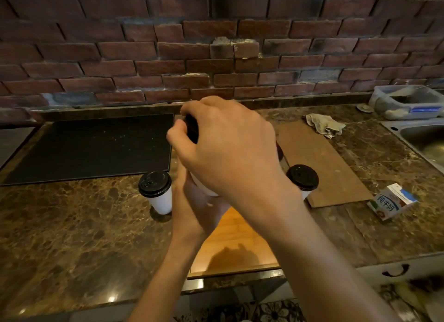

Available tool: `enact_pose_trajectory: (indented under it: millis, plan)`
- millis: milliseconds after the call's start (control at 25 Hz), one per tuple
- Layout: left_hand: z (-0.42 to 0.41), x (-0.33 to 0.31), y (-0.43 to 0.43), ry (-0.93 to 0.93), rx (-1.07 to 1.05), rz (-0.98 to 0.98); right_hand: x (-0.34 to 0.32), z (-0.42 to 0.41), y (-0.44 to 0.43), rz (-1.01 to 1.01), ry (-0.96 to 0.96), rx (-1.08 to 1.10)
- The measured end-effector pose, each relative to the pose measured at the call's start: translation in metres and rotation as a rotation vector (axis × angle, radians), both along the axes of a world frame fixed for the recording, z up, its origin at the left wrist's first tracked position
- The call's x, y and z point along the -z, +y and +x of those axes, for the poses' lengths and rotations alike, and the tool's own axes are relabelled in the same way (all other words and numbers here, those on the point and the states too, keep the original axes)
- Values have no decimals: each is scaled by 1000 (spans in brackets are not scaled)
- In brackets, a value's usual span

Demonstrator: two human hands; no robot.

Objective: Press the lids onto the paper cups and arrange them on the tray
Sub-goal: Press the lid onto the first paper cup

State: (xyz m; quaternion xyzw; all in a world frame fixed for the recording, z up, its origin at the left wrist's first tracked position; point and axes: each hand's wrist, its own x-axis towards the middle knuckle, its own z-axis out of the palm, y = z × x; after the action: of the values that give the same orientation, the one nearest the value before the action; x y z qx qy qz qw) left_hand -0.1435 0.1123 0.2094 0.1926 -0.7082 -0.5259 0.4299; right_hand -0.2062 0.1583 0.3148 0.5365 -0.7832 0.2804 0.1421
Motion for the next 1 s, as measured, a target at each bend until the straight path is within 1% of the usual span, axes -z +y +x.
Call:
enact_pose_trajectory:
  millis: [40,80,160,200,240,280,320,400,440,480,520,600,640,760,840,880,920,1000]
  plan:
    - [3,0,-4,-18,20,-9,-3,-1,2,-24,2,-52]
    - [7,0,-9,-29,47,10,-9,-6,5,-24,-31,-186]
    - [15,-1,-17,-32,166,81,-19,-21,11,2,-185,-542]
    - [17,0,-19,-42,205,97,-21,-26,12,-13,-263,-661]
    - [18,1,-18,-49,201,93,-20,-29,11,-23,-314,-689]
    - [17,0,-16,-41,172,79,-17,-28,9,-24,-321,-612]
    - [14,-1,-14,-16,134,66,-12,-22,6,-29,-279,-478]
    - [8,-4,-10,-2,58,15,-2,-7,-2,-60,-52,-171]
    - [7,-6,-10,-13,44,-20,1,-1,-4,-95,26,-96]
    - [8,-5,-11,-13,44,-43,0,1,-4,-122,58,-133]
    - [10,-3,-15,-4,70,-30,-5,-1,-2,-133,26,-260]
    - [16,0,-24,-6,191,80,-13,-11,2,-139,-158,-584]
    - [19,0,-26,-11,236,135,-15,-15,2,-144,-195,-668]
    - [20,-1,-26,-21,192,205,-14,-15,-1,-221,-151,-661]
    - [20,-6,-27,5,206,215,-9,-15,1,-347,-166,-692]
    - [21,-8,-28,14,217,204,-7,-18,4,-421,-202,-684]
    - [23,-9,-31,12,199,176,-5,-22,8,-496,-255,-631]
    - [26,-11,-34,9,145,135,1,-32,19,-612,-415,-436]
